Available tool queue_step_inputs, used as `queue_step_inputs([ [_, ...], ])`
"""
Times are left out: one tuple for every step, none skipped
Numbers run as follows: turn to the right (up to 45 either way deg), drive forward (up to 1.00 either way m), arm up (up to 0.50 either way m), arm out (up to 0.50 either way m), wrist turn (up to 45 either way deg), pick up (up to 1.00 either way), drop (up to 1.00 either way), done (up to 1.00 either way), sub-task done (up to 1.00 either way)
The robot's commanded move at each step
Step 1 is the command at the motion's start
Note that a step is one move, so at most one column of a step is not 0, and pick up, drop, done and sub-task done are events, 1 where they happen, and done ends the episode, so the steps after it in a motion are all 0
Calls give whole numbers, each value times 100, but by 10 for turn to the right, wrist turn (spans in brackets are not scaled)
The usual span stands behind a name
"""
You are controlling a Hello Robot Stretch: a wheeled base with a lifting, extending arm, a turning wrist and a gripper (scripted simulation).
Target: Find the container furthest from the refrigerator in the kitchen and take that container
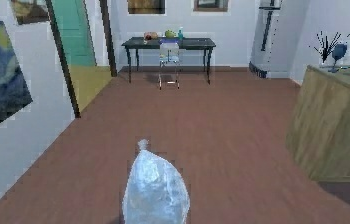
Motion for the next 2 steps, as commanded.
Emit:
queue_step_inputs([
  [120, 0, 0, 0, 0, 0, 0, 0, 0],
  [0, 50, 0, 0, 0, 0, 0, 0, 0],
])
